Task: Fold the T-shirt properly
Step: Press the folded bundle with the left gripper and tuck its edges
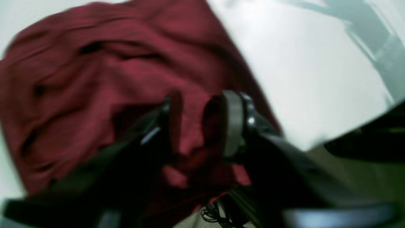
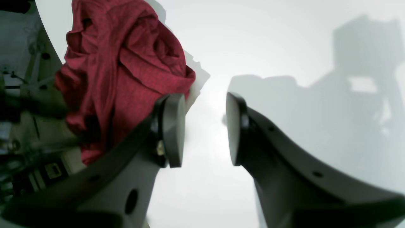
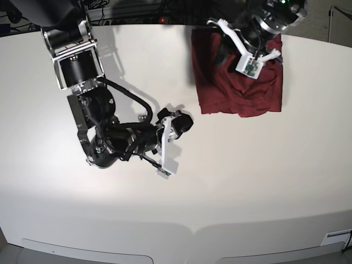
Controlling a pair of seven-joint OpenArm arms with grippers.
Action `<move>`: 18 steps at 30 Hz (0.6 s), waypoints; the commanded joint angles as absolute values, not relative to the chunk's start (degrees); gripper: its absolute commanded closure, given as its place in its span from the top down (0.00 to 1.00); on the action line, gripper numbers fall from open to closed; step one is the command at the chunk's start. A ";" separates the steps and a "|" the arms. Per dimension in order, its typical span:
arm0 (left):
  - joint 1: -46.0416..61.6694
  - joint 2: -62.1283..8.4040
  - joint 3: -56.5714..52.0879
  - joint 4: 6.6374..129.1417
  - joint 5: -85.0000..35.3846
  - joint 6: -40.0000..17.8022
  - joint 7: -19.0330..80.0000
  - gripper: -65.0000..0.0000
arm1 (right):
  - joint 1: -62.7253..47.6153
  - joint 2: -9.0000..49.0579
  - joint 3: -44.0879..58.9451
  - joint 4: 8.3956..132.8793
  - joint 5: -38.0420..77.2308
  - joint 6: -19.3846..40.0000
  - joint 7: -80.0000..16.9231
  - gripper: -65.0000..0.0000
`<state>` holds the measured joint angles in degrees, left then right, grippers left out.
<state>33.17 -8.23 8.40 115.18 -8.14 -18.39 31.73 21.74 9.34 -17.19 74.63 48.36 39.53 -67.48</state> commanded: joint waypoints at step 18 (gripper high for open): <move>41.01 -9.58 8.93 123.90 4.51 2.44 30.37 0.00 | 23.31 9.34 -16.84 75.50 49.69 40.00 -65.98 0.34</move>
